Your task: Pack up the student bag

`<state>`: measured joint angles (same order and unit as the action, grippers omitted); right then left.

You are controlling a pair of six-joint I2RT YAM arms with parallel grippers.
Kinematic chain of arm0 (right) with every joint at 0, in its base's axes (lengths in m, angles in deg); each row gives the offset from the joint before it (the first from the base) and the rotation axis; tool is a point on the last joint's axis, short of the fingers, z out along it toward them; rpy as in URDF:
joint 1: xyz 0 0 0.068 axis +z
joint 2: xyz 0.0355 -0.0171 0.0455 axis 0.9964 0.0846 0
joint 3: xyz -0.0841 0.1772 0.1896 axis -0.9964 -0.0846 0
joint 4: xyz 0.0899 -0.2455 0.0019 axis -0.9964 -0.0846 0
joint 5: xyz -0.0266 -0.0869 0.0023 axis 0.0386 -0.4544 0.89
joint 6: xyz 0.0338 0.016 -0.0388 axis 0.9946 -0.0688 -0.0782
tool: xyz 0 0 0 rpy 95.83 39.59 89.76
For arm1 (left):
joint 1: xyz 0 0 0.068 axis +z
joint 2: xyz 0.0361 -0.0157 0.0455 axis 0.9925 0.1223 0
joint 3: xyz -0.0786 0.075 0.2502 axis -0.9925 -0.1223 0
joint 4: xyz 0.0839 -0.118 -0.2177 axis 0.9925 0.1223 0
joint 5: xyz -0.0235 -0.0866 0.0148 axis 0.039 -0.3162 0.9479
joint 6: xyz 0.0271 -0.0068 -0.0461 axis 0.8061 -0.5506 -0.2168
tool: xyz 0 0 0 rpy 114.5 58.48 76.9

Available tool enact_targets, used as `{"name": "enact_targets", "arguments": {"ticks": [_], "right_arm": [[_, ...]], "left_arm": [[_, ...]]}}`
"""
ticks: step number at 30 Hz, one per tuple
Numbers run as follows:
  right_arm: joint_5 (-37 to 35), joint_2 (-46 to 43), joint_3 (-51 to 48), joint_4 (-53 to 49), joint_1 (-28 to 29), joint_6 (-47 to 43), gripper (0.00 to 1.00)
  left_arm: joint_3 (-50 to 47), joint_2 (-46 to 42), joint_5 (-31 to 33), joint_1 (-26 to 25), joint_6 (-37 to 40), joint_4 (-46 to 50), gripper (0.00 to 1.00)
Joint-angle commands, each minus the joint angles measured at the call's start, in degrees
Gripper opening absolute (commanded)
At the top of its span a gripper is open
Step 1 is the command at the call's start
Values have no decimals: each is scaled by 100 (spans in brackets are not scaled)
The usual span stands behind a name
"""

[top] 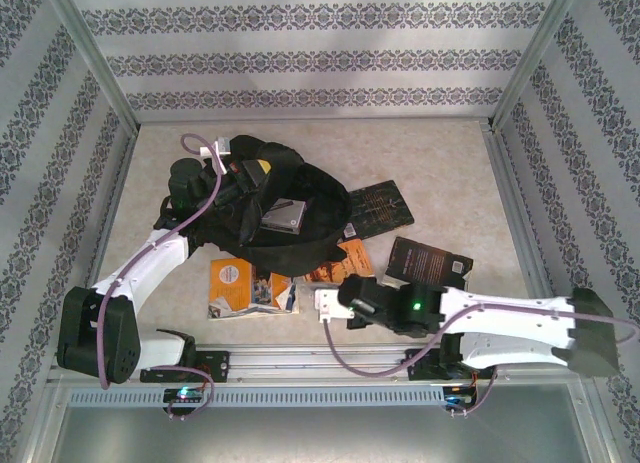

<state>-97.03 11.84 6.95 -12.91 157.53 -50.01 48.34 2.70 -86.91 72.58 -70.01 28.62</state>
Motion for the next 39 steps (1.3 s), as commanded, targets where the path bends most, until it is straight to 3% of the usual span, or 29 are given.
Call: {"name": "enact_targets", "arguments": {"ticks": [1,5,10,17,22,25,33,39], "right_arm": [[495,-565,271,155,-482,84,0],[703,-919,512,1098,-1468,1404,0],[649,-466,1361,1407,-2602,3658,0],[707,562,2104,2051,-3385,6591,0],[71,1028,1698,3581,-3456,8385,0],[-109,1575,1512,4630,-3394,8782,0],[-889,2931,2080,4887,-2894,9824,0],[-725,3799,2320,5162,-2602,10513,0]], "left_arm": [[124,-95,-139,51,218,-241,0],[302,-167,-165,47,182,-191,0],[452,-246,-152,46,76,-183,0],[467,-256,-51,54,-88,-278,0],[756,-267,21,47,-34,-62,0],[905,-230,107,48,-92,-30,0],[1381,-18,215,46,-218,61,0],[1656,194,244,47,-317,31,0]]}}
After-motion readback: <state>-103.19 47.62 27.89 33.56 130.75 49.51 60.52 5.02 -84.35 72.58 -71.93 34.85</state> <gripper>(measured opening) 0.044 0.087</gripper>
